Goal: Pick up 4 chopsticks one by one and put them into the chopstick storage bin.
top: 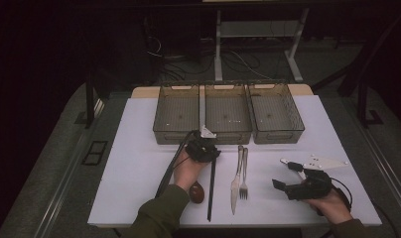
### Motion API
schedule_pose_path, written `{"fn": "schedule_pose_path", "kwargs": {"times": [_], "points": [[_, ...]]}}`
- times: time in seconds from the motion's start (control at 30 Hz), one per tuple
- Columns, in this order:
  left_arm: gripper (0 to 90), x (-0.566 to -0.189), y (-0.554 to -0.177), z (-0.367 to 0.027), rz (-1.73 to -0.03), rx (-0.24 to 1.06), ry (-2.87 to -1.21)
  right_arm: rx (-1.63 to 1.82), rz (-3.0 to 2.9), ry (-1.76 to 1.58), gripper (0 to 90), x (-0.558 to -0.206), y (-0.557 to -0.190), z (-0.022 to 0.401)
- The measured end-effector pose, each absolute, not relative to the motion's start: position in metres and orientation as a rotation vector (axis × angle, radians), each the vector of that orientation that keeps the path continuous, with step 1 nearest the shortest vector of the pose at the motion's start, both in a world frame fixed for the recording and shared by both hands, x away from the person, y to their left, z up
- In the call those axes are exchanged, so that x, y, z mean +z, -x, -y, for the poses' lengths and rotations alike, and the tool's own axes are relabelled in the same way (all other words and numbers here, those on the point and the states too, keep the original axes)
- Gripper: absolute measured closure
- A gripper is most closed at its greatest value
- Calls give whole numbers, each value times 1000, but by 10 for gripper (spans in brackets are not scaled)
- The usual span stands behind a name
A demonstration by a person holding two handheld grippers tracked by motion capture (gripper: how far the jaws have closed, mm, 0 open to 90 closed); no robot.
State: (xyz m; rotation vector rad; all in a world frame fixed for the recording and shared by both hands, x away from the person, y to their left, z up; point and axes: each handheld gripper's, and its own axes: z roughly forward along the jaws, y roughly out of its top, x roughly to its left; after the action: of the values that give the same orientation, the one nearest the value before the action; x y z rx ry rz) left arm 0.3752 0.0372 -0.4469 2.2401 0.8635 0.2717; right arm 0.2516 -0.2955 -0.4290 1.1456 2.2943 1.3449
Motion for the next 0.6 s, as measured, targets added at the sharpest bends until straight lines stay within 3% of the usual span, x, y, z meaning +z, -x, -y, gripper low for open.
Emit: {"fn": "schedule_pose_path", "kwargs": {"times": [0.6], "points": [[674,-447,-374,-9,-818,225,-2252,1346,-2299,-1144,96,-429,-252,295]]}}
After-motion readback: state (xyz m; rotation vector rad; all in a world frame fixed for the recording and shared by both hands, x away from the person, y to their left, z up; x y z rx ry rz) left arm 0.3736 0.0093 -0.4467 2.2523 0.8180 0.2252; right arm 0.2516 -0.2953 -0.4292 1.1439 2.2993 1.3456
